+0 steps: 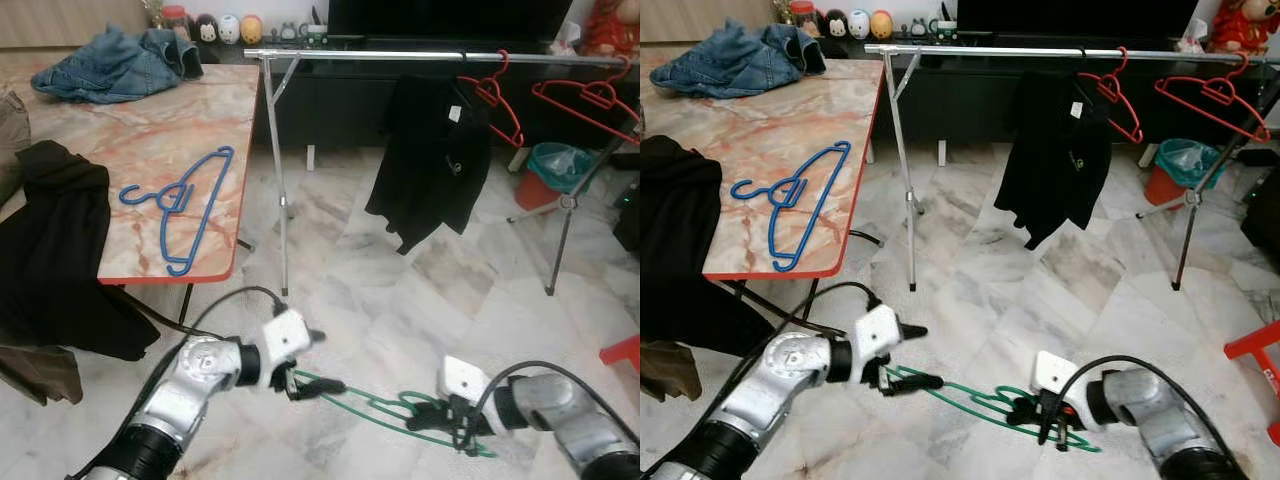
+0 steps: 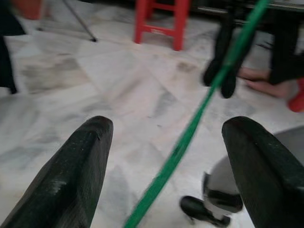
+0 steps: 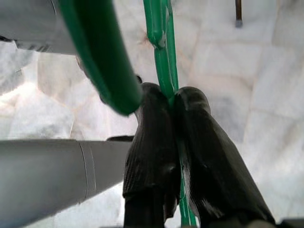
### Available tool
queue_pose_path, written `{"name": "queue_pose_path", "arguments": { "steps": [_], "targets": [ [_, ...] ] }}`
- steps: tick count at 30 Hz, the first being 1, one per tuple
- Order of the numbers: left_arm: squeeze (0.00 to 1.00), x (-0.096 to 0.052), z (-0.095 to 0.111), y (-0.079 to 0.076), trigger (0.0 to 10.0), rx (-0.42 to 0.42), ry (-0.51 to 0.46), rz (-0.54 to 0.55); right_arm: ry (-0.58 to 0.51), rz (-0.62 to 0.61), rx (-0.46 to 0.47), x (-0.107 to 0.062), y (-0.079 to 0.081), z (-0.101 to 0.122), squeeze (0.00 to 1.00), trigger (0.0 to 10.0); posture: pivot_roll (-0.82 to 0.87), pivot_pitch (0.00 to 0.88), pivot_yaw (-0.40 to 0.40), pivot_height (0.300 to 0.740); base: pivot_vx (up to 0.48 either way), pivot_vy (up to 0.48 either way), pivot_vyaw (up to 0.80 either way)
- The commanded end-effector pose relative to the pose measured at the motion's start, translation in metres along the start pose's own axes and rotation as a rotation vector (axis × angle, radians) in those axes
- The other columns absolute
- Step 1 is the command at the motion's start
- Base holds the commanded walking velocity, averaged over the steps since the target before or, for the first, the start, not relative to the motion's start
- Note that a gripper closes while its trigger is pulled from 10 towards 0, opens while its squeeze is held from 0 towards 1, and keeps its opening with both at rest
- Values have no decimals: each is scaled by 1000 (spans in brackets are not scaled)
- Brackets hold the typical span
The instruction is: Hang hanger
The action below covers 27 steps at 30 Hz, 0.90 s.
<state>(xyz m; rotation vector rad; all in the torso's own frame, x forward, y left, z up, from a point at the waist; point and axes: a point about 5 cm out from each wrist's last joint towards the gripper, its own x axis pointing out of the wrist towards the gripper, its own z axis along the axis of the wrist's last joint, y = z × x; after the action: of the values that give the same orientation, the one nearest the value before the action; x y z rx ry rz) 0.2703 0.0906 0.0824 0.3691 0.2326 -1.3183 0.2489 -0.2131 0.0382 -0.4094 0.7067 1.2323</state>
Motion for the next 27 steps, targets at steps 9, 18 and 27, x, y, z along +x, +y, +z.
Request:
{"name": "queue_pose_path", "arguments": {
  "steps": [9,18,27],
  "targets": [
    [0,13,8,-1,10000,55,39,-62,-48,32,-78,13,-5,28,0,10000,4,52,-57,740,0,0,0],
    [0,24,8,-2,10000,92,72,-78,-81,43,-107,19,-5,41,0,10000,-5,44,-51,740,0,0,0],
    [0,25,4,-2,0,118,111,-87,-88,44,-120,18,-6,45,0,10000,-8,37,-49,740,0,0,0]
  ]
}}
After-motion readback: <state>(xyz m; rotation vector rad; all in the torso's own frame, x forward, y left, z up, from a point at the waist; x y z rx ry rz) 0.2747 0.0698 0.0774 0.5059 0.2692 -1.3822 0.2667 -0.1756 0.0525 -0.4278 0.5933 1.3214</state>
